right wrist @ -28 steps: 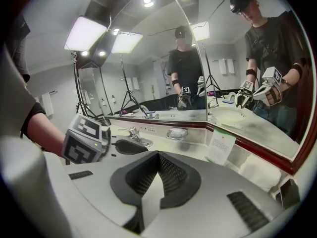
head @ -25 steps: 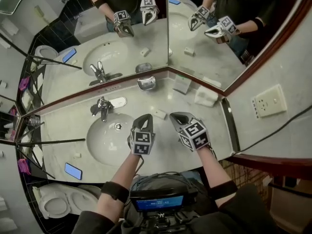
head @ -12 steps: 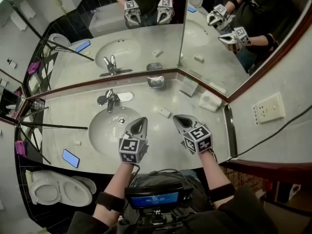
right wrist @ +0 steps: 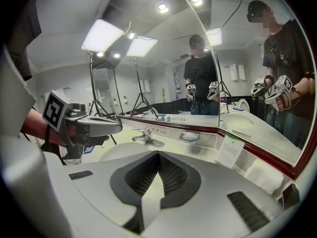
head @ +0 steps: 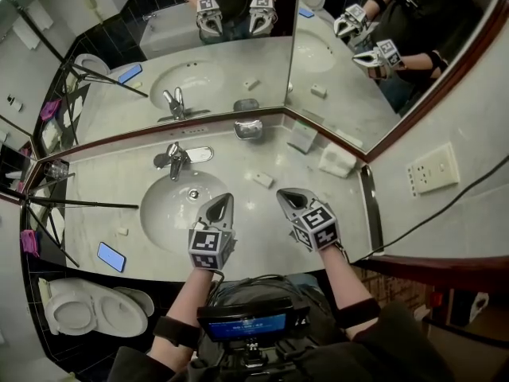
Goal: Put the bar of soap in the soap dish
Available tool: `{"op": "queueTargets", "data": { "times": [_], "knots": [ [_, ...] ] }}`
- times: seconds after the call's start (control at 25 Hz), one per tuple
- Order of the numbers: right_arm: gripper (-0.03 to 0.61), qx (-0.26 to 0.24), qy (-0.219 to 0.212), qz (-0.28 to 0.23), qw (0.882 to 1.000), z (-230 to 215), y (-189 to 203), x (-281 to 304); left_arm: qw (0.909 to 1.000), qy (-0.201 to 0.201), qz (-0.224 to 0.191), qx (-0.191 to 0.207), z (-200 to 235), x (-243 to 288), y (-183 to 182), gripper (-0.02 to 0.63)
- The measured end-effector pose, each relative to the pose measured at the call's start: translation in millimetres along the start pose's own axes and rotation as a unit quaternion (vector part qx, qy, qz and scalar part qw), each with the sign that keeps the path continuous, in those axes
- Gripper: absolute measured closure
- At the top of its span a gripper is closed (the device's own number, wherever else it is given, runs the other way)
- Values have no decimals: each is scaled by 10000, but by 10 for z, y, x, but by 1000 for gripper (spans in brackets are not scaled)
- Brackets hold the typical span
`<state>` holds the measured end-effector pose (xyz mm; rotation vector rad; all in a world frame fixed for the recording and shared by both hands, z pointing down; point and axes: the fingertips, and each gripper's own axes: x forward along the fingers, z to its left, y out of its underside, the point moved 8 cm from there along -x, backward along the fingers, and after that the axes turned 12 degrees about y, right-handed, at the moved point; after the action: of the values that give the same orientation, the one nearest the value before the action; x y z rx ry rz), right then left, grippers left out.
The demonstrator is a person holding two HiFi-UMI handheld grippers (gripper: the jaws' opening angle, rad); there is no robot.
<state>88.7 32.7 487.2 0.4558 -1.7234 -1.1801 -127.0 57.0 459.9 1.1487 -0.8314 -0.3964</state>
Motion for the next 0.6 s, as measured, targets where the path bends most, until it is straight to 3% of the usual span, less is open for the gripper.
{"op": "queueTargets", "data": {
  "times": [0.2, 0.36, 0.6],
  "knots": [
    [558, -411, 57, 195, 9989, 50, 16, 122, 9999, -34, 59, 154, 24, 28, 12, 614],
    [554, -977, 152, 643, 9930, 95, -1, 323, 9997, -44, 90, 234, 69, 85, -3, 614],
    [380, -2214, -73, 1468, 9640, 84, 141, 784, 9996, -36, 152, 253, 142, 179, 13, 614]
  ]
}}
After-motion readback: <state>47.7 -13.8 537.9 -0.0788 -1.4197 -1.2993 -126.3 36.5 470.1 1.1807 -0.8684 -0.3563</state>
